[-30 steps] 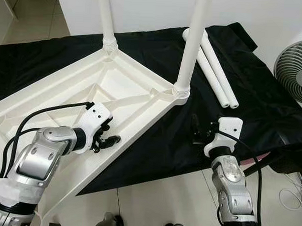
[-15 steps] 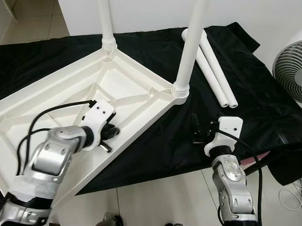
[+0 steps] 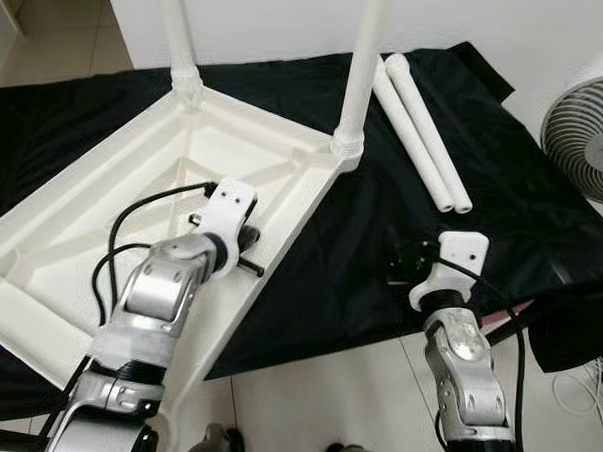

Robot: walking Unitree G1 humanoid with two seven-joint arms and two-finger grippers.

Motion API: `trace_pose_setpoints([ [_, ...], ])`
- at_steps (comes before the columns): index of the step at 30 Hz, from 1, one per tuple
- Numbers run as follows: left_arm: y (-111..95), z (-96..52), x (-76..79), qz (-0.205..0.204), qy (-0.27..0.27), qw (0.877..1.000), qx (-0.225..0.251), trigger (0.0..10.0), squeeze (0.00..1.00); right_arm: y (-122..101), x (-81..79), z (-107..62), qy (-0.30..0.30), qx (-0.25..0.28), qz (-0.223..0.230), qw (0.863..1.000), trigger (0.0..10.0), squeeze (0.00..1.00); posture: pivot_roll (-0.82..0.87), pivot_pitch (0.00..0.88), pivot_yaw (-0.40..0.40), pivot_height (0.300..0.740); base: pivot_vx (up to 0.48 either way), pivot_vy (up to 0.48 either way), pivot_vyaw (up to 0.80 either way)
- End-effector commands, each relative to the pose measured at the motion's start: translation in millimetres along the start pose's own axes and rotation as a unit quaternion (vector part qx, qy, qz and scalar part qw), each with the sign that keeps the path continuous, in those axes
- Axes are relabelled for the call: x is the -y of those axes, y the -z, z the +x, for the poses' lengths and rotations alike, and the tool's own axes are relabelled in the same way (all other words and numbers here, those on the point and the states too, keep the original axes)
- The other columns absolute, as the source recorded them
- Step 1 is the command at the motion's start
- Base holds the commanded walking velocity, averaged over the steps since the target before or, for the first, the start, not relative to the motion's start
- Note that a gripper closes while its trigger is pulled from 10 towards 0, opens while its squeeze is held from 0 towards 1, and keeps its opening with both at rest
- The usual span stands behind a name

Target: Building children table

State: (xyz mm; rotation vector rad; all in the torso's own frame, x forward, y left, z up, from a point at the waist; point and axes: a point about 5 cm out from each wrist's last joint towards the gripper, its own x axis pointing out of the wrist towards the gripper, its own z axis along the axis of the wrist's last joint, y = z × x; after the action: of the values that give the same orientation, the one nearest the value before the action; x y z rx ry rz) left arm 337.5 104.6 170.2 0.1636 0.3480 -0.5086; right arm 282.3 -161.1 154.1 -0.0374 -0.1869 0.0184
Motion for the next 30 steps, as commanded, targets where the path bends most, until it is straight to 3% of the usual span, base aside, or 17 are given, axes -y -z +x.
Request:
trace_pose_setpoints([
  [1,-15.6,2.3,-7.9,0.012,-0.073,0.997,0.038,0.0,0.0,2.5,-2.2,-1.0,0.0,-0.005,0.004,1.0,10.0,0.0,-0.1,0.129,0.043,0.74,0.0,0.0,0.0],
  [7,-29.2,12.9,-10.1,0.019,-0.094,0.994,0.056,0.0,0.0,2.1,-3.1,-0.7,0.001,-0.004,0.006,1.0,10.0,0.0,-0.1,0.129,0.045,0.74,0.0,0.0,0.0],
  [13,-53.9,36.7,-6.4,0.045,-0.118,0.988,0.084,0.0,0.0,0.8,-8.4,0.0,0.0,-0.001,0.01,1.0,10.0,0.0,-0.11,0.129,0.056,0.74,0.0,0.0,0.0],
  [22,-66.6,43.7,0.9,0.045,-0.106,0.987,0.113,0.0,0.0,0.4,-7.1,-1.0,0.004,0.001,0.008,1.0,10.0,0.0,-0.11,0.127,0.061,0.74,0.0,0.0,0.0],
  [23,-69.5,44.4,1.0,0.047,-0.103,0.986,0.121,4.7,0.0,0.5,-6.7,-1.1,0.005,0.002,0.007,1.0,10.0,0.0,-0.11,0.127,0.061,0.74,0.0,0.0,0.0],
  [24,-69.5,44.4,1.0,0.047,-0.103,0.986,0.121,4.7,0.0,0.5,-6.7,-1.1,0.005,0.002,0.007,1.0,10.0,0.0,-0.11,0.127,0.061,0.74,0.0,0.0,0.0],
  [25,-75.5,41.6,3.6,0.041,-0.083,0.985,0.143,10.0,0.0,0.8,-7.3,-1.5,0.005,0.001,0.007,1.0,10.0,0.0,-0.11,0.128,0.065,0.74,0.0,0.0,0.0],
  [27,-75.5,41.6,3.6,0.041,-0.083,0.985,0.143,10.0,0.0,0.8,-7.3,-1.5,0.005,0.001,0.007,1.0,10.0,0.0,-0.11,0.128,0.065,0.74,0.0,0.0,0.0],
  [28,-80.7,38.4,6.0,0.043,-0.06,0.984,0.162,10.0,0.29,1.1,-7.9,-2.1,0.004,0.001,0.007,1.0,10.0,0.0,-0.11,0.129,0.064,0.74,0.0,0.0,0.0],
  [29,-80.7,38.4,6.0,0.043,-0.06,0.984,0.162,10.0,0.29,1.1,-7.9,-2.1,0.004,0.001,0.007,1.0,10.0,0.0,-0.11,0.129,0.064,0.74,0.0,0.0,0.0],
  [30,-85.9,33.1,7.0,0.038,-0.036,0.982,0.183,10.0,1.0,1.4,-8.8,-2.2,0.001,0.001,0.011,1.0,10.0,0.0,-0.11,0.129,0.064,0.74,0.0,0.0,0.0],
])
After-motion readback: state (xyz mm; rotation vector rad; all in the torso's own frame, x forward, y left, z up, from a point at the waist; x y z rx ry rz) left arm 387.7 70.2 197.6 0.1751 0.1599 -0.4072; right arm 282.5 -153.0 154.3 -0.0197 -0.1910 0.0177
